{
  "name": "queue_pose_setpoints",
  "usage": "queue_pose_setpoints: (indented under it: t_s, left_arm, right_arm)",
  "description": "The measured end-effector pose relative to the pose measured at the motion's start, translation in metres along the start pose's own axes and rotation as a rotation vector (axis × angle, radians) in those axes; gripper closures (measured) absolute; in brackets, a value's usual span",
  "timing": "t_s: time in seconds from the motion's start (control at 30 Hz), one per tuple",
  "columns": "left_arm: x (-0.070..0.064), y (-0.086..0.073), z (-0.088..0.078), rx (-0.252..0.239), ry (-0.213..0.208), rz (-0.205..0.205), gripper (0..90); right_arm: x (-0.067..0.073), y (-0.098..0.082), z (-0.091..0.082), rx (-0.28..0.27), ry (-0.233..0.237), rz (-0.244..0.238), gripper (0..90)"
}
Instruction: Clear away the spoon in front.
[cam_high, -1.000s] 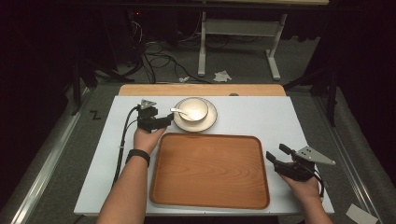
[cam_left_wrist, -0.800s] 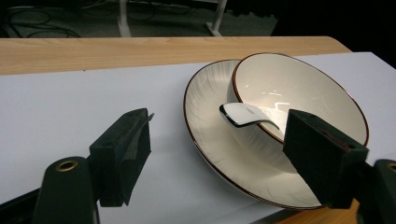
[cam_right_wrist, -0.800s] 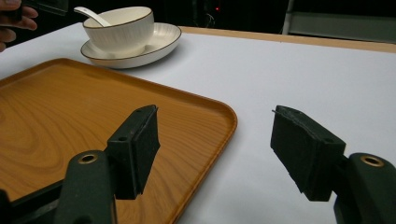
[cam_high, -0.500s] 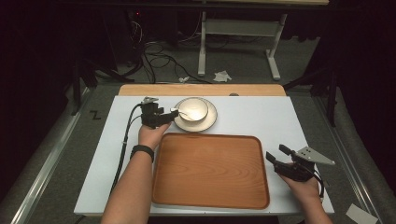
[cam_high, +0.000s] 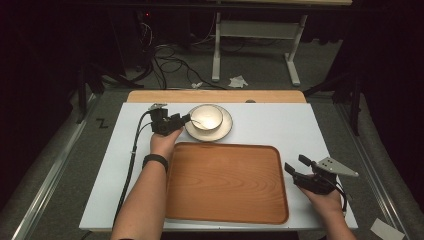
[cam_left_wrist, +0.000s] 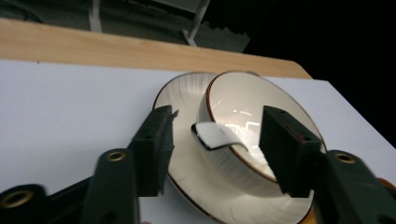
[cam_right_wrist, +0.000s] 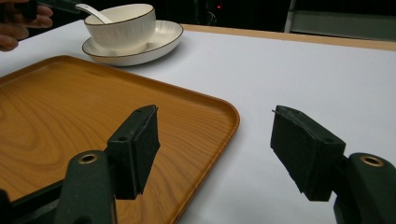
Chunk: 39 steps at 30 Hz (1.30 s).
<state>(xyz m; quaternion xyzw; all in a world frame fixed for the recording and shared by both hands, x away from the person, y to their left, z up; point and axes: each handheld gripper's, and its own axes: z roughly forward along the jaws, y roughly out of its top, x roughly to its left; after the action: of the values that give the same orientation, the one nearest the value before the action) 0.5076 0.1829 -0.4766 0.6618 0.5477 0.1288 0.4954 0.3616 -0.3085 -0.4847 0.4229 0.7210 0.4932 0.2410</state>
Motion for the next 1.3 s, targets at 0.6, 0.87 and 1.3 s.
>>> queue_pose_setpoints:
  t_s: [0.6,0.87,1.3]
  left_arm:
    - [-0.003,0.006,-0.003,-0.098,0.036,-0.021,89.5]
    - [0.002,0.007,0.001,-0.119,0.100,-0.032,89.6]
    - [-0.012,-0.004,0.002,-0.019,0.059,0.069,89.6]
  right_arm:
    - [0.000,0.000,0.001,0.000,0.004,-0.005,33.5]
    - [0.000,0.000,0.001,0.002,0.006,-0.007,33.6]
    - [0.001,0.000,-0.001,-0.006,0.005,-0.009,33.6]
